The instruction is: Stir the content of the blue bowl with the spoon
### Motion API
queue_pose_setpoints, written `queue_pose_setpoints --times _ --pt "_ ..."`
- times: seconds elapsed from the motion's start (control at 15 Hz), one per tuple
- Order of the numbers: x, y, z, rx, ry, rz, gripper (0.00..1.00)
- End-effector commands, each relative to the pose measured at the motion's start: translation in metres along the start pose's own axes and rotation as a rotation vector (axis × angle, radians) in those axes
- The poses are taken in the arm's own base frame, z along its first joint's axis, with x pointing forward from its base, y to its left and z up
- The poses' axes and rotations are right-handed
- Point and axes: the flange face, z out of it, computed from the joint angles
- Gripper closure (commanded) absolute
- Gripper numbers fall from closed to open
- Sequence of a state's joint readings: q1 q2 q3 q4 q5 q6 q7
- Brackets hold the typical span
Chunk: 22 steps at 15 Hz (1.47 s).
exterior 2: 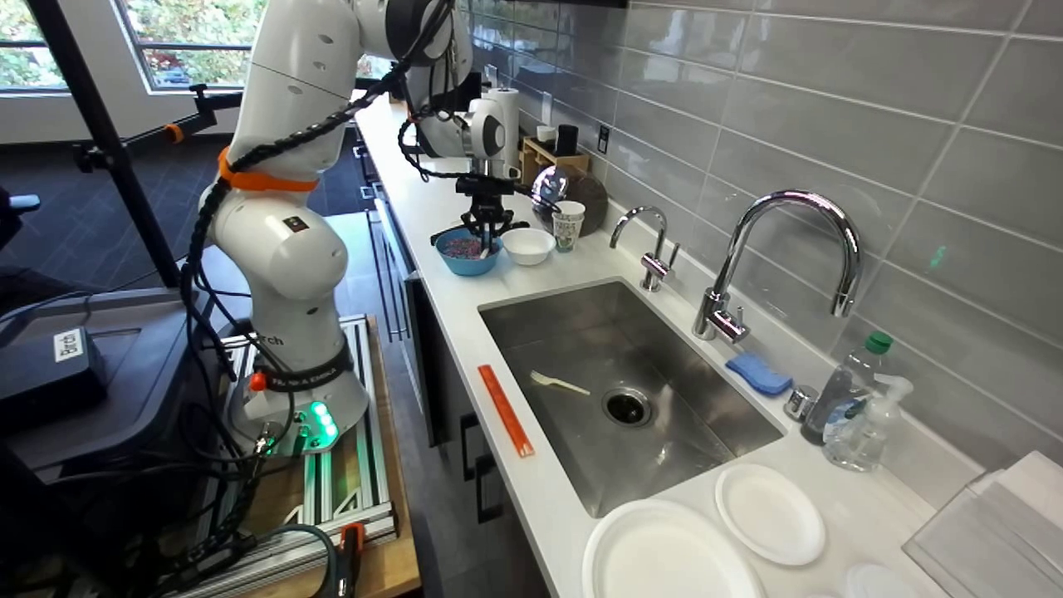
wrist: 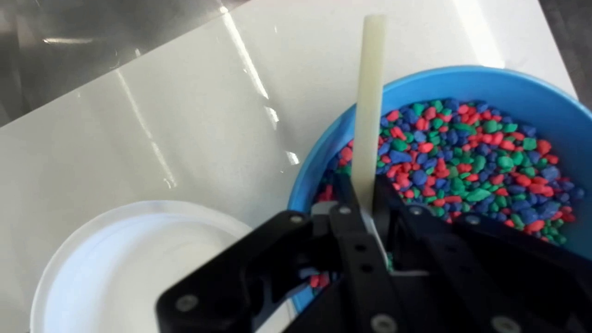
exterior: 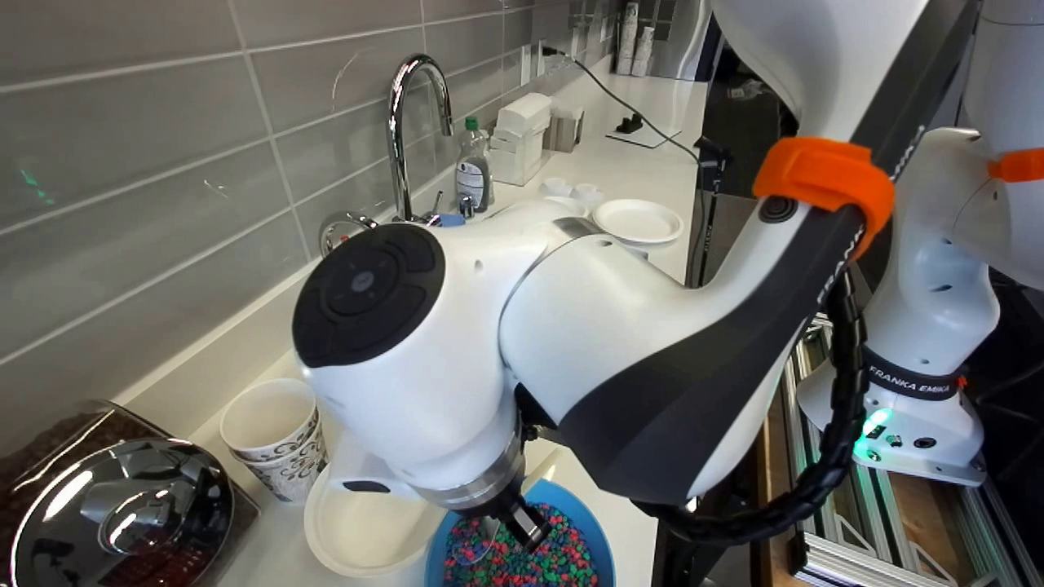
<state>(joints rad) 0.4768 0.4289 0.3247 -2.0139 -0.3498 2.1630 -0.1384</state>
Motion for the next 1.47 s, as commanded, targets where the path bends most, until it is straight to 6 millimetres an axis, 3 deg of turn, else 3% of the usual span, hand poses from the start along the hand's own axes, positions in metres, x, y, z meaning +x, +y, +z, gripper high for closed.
queue_pose_setpoints --times 0.0,1.4 --pt "-0.015 -0.004 -0.004 -0.033 0.026 0.0 0.96" --pt "-0.029 -0.013 -0.018 -0.045 0.117 -0.031 0.96"
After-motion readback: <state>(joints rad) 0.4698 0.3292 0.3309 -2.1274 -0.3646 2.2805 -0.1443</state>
